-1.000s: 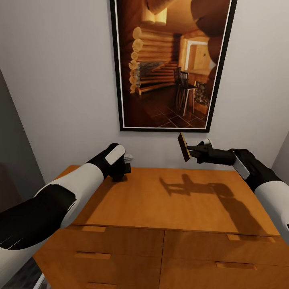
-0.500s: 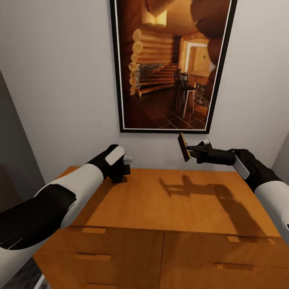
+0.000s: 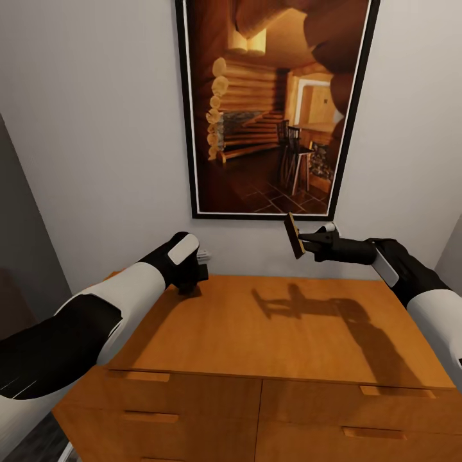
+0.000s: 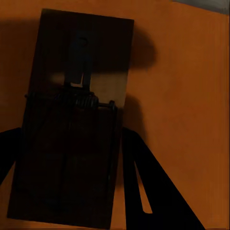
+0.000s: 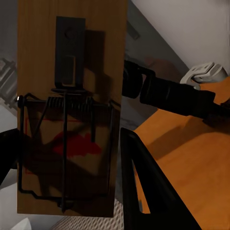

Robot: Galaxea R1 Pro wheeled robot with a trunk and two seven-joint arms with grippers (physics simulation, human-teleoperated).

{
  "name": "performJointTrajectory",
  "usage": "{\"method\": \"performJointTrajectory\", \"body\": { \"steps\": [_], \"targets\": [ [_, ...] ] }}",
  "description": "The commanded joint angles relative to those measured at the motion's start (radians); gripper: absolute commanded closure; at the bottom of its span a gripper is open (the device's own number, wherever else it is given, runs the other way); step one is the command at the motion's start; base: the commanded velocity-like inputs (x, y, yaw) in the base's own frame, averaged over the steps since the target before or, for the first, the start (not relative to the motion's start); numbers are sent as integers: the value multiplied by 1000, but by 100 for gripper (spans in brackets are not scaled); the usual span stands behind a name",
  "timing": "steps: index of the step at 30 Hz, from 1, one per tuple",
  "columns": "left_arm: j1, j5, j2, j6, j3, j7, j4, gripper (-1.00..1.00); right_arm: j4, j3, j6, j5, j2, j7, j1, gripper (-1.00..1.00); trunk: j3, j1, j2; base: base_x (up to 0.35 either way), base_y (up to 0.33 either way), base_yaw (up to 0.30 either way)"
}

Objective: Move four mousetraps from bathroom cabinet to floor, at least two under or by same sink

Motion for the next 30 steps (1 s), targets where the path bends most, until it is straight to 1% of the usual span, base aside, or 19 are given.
{"method": "performJointTrajectory", "body": {
  "steps": [1, 8, 16, 21, 27, 30],
  "targets": [
    [-1, 8, 0, 3, -5, 8, -1, 100, 1, 5, 17, -4, -1, 5, -1, 100, -1, 0, -1, 0, 0, 0],
    [-1, 7, 0, 4, -5, 7, -1, 100, 3, 5, 17, -3, -1, 5, -1, 100, -1, 0, -1, -19, 0, 0],
    [-1, 7, 0, 4, -5, 7, -1, 100, 10, 5, 15, -3, -1, 5, -1, 100, -1, 0, -1, -264, 0, 0],
    [-1, 7, 0, 4, -5, 7, -1, 100, 12, 6, 15, -1, 0, 4, -1, 100, -1, 0, -1, -68, 0, 0],
    [-1, 8, 0, 4, -5, 7, -2, 100, 13, 7, 15, -1, 2, 2, -1, 100, 2, 0, -1, -233, 0, 0],
    [-1, 8, 0, 4, -5, 7, -2, 100, 13, 7, 15, -1, 2, 2, -1, 100, 5, 0, -1, -109, 0, 0]
  ]
}}
